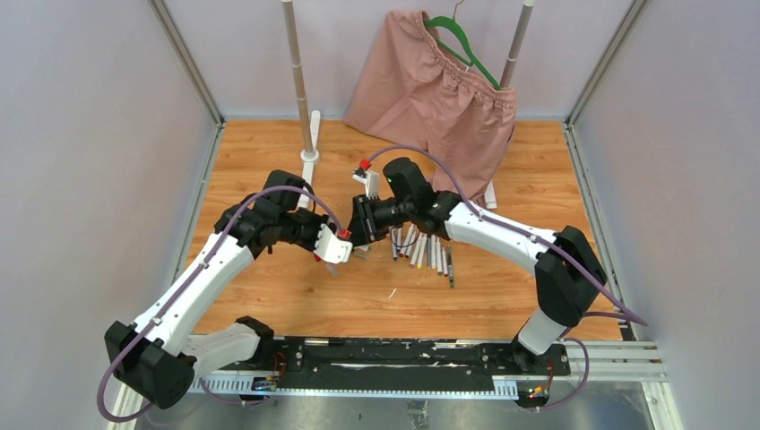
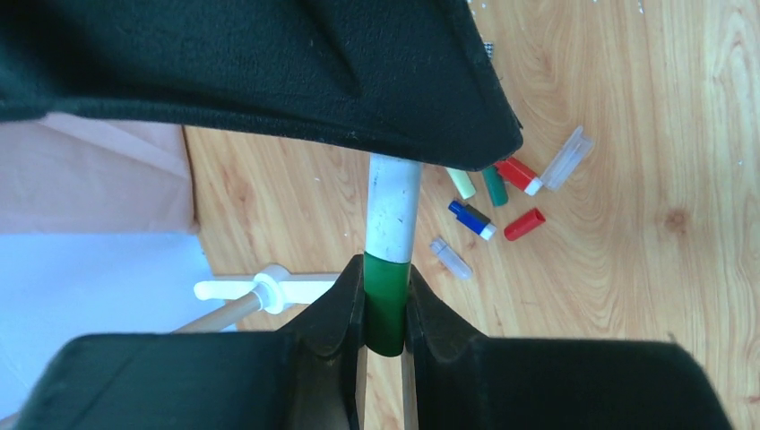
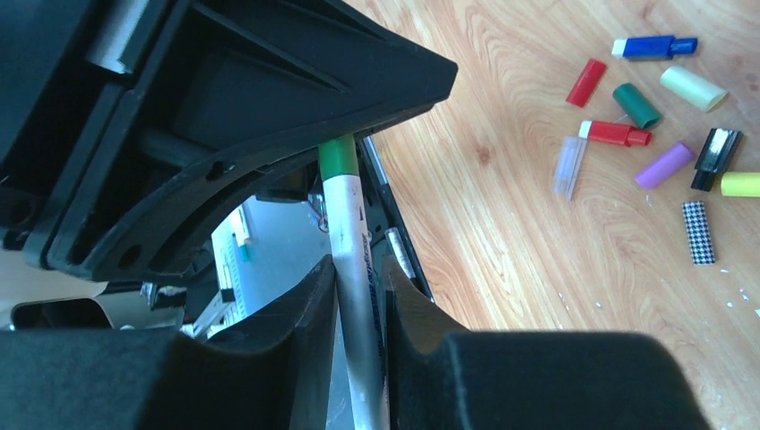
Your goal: Open the pen caps
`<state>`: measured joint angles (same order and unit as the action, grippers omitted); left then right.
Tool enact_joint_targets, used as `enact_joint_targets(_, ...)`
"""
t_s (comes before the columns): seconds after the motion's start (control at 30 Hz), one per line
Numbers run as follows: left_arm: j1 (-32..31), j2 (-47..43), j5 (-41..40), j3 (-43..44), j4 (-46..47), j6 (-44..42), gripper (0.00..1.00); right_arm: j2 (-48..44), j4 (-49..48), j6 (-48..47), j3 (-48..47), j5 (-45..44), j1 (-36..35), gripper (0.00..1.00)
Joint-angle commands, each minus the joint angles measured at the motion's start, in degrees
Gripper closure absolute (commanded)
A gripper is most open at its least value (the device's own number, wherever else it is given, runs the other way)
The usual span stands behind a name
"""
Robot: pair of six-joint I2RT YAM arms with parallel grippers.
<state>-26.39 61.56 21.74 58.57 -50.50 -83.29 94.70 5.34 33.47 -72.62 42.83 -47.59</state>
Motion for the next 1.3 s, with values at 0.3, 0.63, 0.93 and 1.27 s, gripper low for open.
enact_joint_targets(0.3,-0.22,-3.15,-1.08,-0.51,2.27,7.98,0.89,-3.03,-12.89,8.97,5.99,-5.37,-0.28,0.96)
enact_joint_targets(0.63,-0.15,-7.7,6.2,-1.33,2.21,5.66,0.57,-2.69,-7.55,4.03,4.11,-0.64,0.01,1.0)
enact_joint_targets(0.93,-0.15,-5.15,2.71,-1.34,1.46,2.39,0.56,-2.28,-6.93,3.57,2.18,0.76,-0.04,1.0)
enact_joint_targets(1.27,-0.19,-2.53,1.17,0.01,1.46,2.23,0.85,-0.08,-9.56,5.64,0.77,1.43,-0.13,1.0)
